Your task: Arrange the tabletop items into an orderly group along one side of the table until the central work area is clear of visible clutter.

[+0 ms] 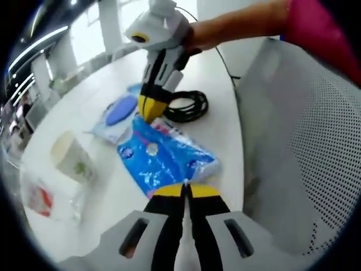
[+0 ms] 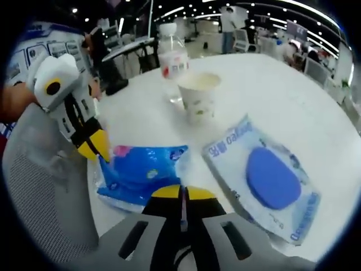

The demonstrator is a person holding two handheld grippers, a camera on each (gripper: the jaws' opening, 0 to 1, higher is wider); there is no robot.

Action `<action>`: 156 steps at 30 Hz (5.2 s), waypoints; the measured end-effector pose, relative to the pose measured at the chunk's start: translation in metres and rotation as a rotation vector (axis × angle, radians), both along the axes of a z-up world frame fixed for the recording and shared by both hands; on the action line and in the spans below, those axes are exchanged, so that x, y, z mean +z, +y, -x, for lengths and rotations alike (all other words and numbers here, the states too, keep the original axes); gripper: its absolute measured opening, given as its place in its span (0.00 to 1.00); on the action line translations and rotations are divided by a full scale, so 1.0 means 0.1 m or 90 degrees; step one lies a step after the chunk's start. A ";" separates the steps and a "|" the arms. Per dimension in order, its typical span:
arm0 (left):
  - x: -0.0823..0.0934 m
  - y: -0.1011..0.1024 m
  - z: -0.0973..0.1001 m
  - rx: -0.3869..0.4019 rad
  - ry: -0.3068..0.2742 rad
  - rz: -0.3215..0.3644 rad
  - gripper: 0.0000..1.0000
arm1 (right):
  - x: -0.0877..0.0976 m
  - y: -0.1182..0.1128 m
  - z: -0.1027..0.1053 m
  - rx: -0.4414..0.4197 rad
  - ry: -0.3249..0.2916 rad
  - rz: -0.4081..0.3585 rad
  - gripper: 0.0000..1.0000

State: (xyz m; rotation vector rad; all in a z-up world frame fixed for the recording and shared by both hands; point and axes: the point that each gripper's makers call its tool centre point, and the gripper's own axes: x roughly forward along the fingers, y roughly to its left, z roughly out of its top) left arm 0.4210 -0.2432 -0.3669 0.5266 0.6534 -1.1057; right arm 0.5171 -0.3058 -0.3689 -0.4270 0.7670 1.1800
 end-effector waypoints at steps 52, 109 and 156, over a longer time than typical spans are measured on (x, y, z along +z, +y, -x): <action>1.00 -1.64 -1.53 -0.131 -0.131 -0.011 0.00 | 1.03 -2.18 -0.81 -0.352 -0.083 -0.126 0.01; -0.06 -2.61 -2.48 -0.121 -0.056 -0.147 0.04 | 0.05 -3.19 -1.42 -0.485 -0.026 -0.073 0.02; 0.12 -2.35 -2.65 -0.028 -0.062 -0.165 0.35 | 0.10 -3.19 -1.40 -0.500 -0.032 -0.092 0.05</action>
